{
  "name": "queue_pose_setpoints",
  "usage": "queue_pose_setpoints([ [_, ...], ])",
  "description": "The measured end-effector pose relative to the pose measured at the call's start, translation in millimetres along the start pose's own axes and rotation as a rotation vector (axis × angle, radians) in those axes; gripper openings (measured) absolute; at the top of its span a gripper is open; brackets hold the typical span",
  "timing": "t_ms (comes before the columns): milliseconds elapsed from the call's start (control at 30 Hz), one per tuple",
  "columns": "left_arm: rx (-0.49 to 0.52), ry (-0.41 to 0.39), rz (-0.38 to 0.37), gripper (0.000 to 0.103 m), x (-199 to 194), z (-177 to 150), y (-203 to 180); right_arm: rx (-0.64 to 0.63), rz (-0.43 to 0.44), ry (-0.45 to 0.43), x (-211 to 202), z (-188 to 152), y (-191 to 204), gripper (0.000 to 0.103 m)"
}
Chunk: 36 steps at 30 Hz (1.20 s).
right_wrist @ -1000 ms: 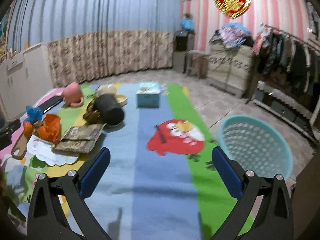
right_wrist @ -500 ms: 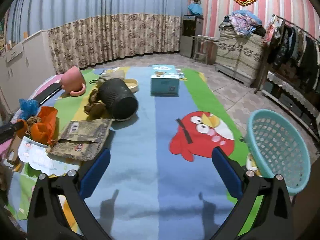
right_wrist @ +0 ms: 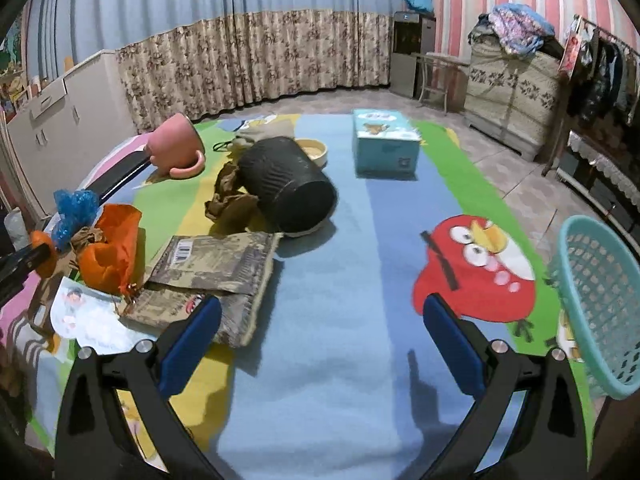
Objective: Collect trash
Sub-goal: 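Grasp the orange tangerine with the left tool while the right tool grasps the snack wrapper, then carry the tangerine and wrapper in both tools over the blue basket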
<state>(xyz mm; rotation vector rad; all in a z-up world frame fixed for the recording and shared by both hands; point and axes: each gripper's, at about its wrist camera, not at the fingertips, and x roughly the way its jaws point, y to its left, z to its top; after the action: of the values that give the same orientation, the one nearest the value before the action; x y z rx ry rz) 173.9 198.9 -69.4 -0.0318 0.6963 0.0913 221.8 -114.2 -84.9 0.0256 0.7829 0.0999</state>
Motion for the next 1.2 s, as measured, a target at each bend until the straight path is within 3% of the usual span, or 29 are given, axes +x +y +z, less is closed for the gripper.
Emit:
queue_pose_setpoints([
  [33,-0.003,-0.004,0.001,0.037,-3,1,3,0.003,0.008,0.013,5,1,2,0.097],
  [133,-0.009,-0.019,0.001,0.037,-13,2,9,0.01,0.061,0.079,21,1,7,0.08],
  [233,-0.005,-0.032,0.005,0.037,-20,3,9,0.026,0.109,0.108,29,0,13,0.058],
  [300,0.001,-0.04,0.006,0.037,-23,4,8,0.024,0.138,0.101,28,0,16,0.034],
  [400,0.002,-0.045,0.005,0.037,-26,6,6,0.042,0.176,0.103,26,1,14,0.012],
  [433,0.0,-0.047,0.006,0.037,-27,6,4,0.046,0.18,0.102,25,1,13,0.009],
  [633,0.0,-0.061,-0.003,0.037,-33,9,-6,0.052,0.166,0.056,3,4,-11,0.004],
  [800,0.025,-0.092,-0.027,0.037,-45,19,-31,0.105,0.146,-0.02,-29,9,-54,0.003],
  [1200,0.097,-0.156,-0.174,0.037,-57,47,-138,0.241,0.014,-0.211,-95,11,-168,0.002],
])
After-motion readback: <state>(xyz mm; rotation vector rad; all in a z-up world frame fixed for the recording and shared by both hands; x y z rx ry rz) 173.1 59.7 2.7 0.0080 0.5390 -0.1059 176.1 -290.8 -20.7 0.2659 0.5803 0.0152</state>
